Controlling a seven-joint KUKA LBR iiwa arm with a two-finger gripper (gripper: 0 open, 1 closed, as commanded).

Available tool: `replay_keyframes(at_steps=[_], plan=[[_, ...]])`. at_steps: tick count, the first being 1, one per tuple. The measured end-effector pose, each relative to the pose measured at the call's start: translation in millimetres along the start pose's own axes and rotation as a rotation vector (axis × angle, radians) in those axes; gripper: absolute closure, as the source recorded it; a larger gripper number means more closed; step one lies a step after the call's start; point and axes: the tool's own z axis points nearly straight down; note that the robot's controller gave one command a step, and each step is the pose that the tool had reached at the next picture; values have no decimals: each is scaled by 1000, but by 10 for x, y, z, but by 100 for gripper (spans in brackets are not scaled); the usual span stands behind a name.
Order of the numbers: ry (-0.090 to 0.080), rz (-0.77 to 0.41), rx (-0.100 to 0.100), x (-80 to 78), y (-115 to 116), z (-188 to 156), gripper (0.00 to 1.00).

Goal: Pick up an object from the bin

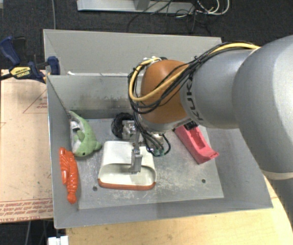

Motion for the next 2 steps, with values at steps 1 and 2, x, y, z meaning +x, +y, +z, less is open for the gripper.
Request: replay_keyframes(at_steps=[1, 2], plan=[[-7, -135, -1, 217, 173, 147, 100], [-7, -136, -1, 216, 171, 147, 100]])
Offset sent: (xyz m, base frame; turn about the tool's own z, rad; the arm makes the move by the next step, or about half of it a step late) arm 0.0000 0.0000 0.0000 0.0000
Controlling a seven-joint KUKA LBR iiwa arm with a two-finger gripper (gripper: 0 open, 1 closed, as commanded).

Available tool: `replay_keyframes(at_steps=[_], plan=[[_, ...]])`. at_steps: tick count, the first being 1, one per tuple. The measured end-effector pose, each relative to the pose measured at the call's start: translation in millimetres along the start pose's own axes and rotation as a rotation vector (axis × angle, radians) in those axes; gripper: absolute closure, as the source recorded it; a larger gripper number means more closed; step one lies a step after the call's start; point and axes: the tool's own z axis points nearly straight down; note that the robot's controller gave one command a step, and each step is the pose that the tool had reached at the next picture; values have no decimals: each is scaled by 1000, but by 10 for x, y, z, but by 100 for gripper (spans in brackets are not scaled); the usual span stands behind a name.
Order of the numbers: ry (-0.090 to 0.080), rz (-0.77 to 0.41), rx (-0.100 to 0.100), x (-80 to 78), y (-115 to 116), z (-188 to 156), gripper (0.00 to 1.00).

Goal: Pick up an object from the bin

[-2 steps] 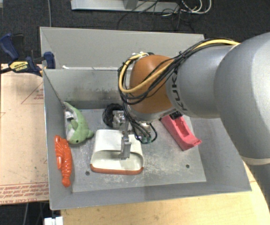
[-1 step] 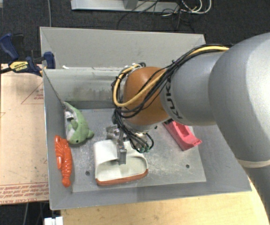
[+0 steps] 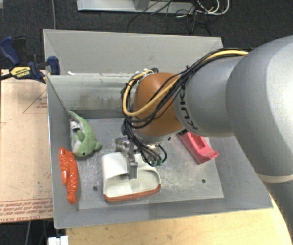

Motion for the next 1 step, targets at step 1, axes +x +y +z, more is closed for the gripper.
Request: replay_keyframes(at_steps=[1], plan=[[0, 0, 0, 0, 0, 0, 100]])
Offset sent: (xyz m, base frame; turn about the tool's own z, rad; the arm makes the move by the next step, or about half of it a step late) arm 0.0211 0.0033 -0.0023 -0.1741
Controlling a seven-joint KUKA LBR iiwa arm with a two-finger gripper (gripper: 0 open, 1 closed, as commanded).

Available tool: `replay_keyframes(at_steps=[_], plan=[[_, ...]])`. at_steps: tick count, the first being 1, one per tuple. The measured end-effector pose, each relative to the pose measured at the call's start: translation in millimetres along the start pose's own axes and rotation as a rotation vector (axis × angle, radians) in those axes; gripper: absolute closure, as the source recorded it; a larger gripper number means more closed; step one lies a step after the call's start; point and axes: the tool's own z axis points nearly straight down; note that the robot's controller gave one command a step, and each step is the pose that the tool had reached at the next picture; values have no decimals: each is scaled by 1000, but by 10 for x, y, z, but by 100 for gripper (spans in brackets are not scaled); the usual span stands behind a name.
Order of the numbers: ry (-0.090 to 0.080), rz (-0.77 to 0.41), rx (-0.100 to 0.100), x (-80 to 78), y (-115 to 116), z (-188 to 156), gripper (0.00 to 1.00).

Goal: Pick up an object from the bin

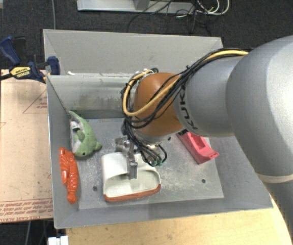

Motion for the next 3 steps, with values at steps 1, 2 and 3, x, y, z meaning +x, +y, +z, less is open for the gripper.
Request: replay_keyframes(at_steps=[1, 2, 3], plan=[[-7, -171, -2, -237, 1, -7, 100], [-7, -171, -2, -238, 1, -7, 100], [-14, -165, -2, -367, 33, -813, 100]])
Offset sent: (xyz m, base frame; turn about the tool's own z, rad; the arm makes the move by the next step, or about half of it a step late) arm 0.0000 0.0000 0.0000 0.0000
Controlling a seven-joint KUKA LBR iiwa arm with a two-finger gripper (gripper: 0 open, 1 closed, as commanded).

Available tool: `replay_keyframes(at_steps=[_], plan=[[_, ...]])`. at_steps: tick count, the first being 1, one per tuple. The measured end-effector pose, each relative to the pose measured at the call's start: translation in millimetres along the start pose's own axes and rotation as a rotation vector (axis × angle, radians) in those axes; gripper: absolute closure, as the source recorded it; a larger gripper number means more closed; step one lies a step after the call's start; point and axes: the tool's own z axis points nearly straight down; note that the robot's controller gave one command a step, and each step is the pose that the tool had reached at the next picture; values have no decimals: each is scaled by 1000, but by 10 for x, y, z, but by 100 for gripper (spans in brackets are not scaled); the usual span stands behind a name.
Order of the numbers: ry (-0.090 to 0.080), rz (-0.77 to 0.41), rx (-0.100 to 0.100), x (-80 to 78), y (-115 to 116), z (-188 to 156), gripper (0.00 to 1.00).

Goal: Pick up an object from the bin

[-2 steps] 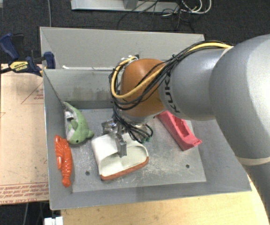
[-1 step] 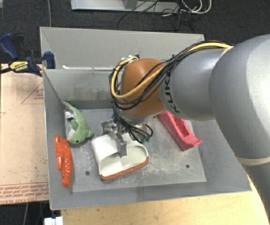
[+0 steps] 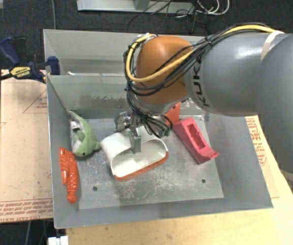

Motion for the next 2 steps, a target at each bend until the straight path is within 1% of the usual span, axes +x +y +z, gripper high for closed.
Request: replay_keyframes(at_steps=[1, 2], plan=[[10, 8, -3, 22, 67, 324, 100], [4, -31, -1, -141, -19, -563, 100]])
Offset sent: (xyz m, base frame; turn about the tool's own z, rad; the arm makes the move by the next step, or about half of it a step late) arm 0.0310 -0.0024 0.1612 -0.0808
